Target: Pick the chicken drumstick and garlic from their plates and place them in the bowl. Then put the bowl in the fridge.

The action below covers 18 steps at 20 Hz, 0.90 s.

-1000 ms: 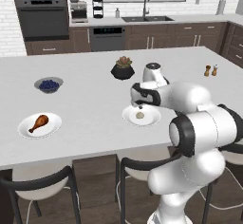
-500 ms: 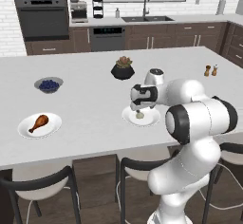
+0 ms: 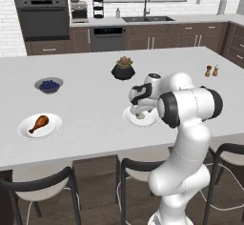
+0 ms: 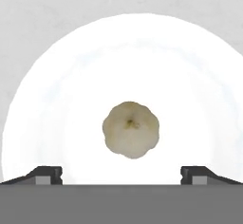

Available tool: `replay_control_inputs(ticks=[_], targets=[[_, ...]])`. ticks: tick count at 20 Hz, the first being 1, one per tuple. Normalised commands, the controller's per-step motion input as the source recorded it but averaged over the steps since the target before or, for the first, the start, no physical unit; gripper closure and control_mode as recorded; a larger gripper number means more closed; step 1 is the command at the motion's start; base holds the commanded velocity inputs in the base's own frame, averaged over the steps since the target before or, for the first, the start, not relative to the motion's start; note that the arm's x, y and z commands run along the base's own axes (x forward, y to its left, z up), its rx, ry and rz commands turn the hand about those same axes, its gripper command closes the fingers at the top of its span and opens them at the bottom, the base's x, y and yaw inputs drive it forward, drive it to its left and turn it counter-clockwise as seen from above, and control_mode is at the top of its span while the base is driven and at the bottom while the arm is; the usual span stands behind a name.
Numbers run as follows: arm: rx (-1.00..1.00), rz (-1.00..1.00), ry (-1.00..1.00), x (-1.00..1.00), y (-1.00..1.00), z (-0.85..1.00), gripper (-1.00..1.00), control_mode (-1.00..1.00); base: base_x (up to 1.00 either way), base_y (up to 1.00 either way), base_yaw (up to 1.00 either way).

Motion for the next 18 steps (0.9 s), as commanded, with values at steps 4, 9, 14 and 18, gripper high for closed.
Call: replay_control_inputs(ticks=[4, 9, 14, 18], targets=[[0.0, 0.0, 0.16, 0.22, 0.01, -0.28, -1.0, -1.0, 0.0, 0.0, 0.0], [0.0, 0.0, 0.0, 0.21, 0.0, -0.04, -1.0, -1.0, 0.0, 0.0, 0.0], [0.0, 0.0, 0.03, 0.08, 0.0, -0.27, -1.0, -1.0, 0.0, 0.0, 0.0], [0.0, 0.0, 0.11, 0.0, 0.0, -0.26, -1.0, -1.0, 0.0, 0.0, 0.0]])
